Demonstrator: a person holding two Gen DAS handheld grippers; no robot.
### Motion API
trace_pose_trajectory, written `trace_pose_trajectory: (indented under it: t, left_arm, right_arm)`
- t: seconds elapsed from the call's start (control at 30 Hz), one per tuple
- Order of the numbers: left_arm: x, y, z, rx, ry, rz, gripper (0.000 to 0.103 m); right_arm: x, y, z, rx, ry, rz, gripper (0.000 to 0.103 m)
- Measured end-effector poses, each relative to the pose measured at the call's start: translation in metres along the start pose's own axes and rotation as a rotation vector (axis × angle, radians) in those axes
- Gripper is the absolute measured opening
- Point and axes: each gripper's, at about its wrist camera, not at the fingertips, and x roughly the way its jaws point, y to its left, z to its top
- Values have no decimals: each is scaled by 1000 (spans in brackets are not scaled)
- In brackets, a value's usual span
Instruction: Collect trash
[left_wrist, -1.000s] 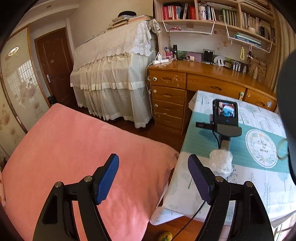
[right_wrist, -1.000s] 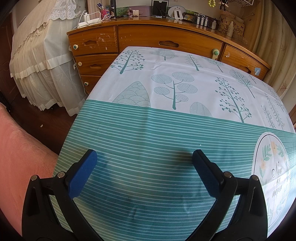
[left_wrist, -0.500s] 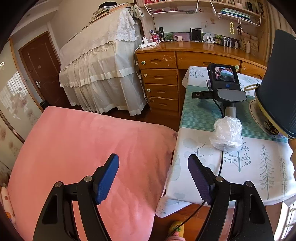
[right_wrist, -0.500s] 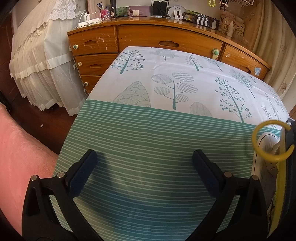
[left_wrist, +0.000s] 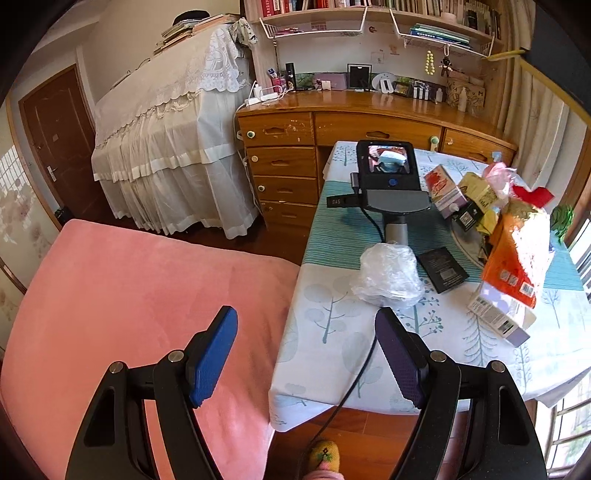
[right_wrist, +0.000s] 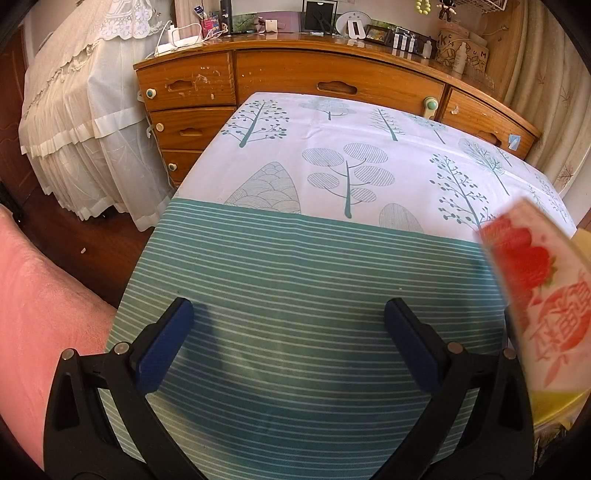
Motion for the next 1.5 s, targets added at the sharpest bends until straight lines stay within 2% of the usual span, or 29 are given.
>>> trace_pose_trajectory:
  t: [0.23, 0.53, 0.8, 0.97, 1.37, 1.5]
  left_arm:
    - [-9, -14, -1, 6, 13, -43, 79]
    - [19, -37, -27, 37, 68, -58, 79]
    - [50, -48, -73, 130, 16, -24, 79]
    - [71, -44, -97, 147, -40, 10, 79]
    - [99, -33, -110, 161, -73, 32, 79]
    - [105, -35, -115, 161, -43, 9, 79]
  right_arm:
    - [1, 0, 1, 1, 0, 0, 102]
    - [0, 0, 0, 0, 0, 0, 102]
    - [0, 1, 1, 1, 1, 0, 102]
    - [0, 1, 1, 1, 1, 0, 102]
    - [0, 1, 1, 1, 1, 0, 102]
    - [0, 1, 1, 0, 1, 0, 102]
